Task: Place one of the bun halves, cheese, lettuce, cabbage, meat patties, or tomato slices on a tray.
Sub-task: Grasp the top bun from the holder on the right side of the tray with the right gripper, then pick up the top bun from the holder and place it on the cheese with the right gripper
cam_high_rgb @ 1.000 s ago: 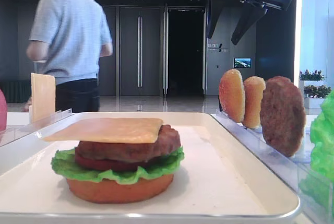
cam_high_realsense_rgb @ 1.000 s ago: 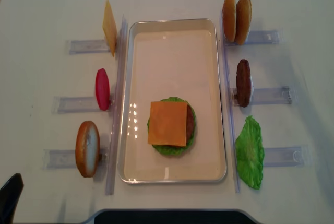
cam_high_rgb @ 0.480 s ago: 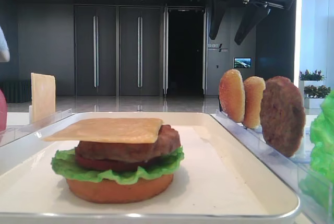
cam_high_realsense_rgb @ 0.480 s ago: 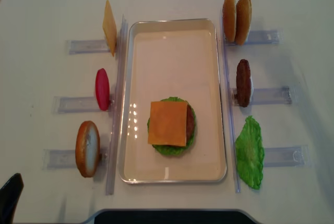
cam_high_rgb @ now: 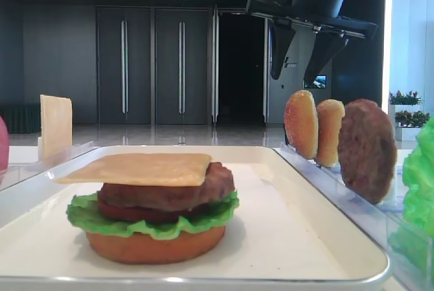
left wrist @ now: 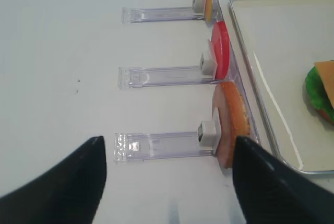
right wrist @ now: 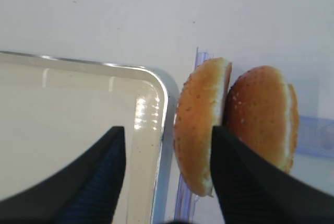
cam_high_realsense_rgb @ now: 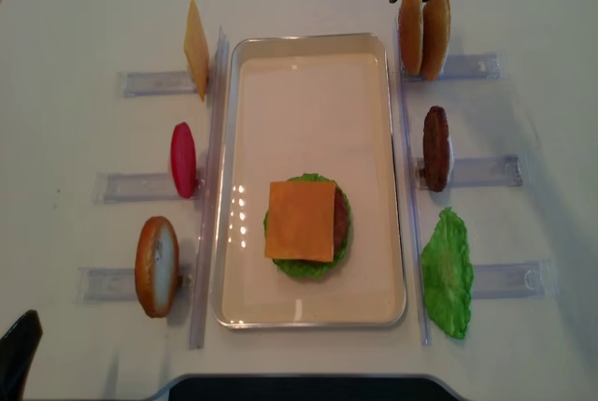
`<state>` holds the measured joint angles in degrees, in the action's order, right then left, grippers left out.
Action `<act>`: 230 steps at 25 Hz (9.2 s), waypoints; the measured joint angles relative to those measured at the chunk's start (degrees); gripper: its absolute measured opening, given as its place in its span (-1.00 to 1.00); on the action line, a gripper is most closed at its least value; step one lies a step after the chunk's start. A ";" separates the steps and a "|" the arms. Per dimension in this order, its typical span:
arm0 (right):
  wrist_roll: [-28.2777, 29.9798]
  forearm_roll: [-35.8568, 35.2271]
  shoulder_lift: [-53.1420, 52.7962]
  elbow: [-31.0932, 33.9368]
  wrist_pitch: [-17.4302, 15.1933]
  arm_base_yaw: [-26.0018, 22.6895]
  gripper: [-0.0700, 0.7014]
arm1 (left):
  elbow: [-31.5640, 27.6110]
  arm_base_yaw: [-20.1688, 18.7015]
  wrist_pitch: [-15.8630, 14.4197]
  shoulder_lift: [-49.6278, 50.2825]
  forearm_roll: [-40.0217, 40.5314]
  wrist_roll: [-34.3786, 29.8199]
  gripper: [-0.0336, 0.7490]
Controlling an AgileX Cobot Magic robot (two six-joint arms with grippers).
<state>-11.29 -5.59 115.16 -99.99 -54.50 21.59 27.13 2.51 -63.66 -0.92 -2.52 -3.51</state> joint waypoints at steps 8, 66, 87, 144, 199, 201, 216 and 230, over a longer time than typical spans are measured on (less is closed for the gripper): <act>0.00 0.34 1.92 0.00 0.34 0.00 0.17 | 0.00 0.00 0.00 0.00 0.00 0.00 0.55; 0.44 -10.00 -5.70 0.00 -9.07 0.68 -0.22 | 0.00 0.00 0.00 0.00 0.00 -0.05 0.55; 28.25 -48.78 -34.67 39.60 12.41 4.68 -0.22 | 0.00 0.00 0.00 0.00 0.00 -0.05 0.55; 68.83 -92.96 -19.18 54.78 9.30 9.29 -0.25 | 0.00 0.00 0.00 0.00 0.00 -0.05 0.55; 69.61 -94.89 -16.77 54.78 9.39 10.99 -0.25 | 0.00 0.00 0.00 0.00 0.00 -0.05 0.55; 69.62 -94.89 -16.77 54.78 9.45 10.99 -0.25 | 0.00 0.00 0.00 0.00 0.00 -0.05 0.55; 69.19 -92.98 -16.77 54.78 9.62 10.99 -0.25 | 0.00 0.00 0.00 0.00 0.00 -0.05 0.55; 69.11 -92.63 -16.77 54.78 9.74 10.41 -0.25 | 0.00 0.00 0.00 0.00 0.00 -0.05 0.55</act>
<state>57.82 -98.23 98.39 -45.22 -44.76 31.99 27.13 2.51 -63.66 -0.92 -2.52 -3.56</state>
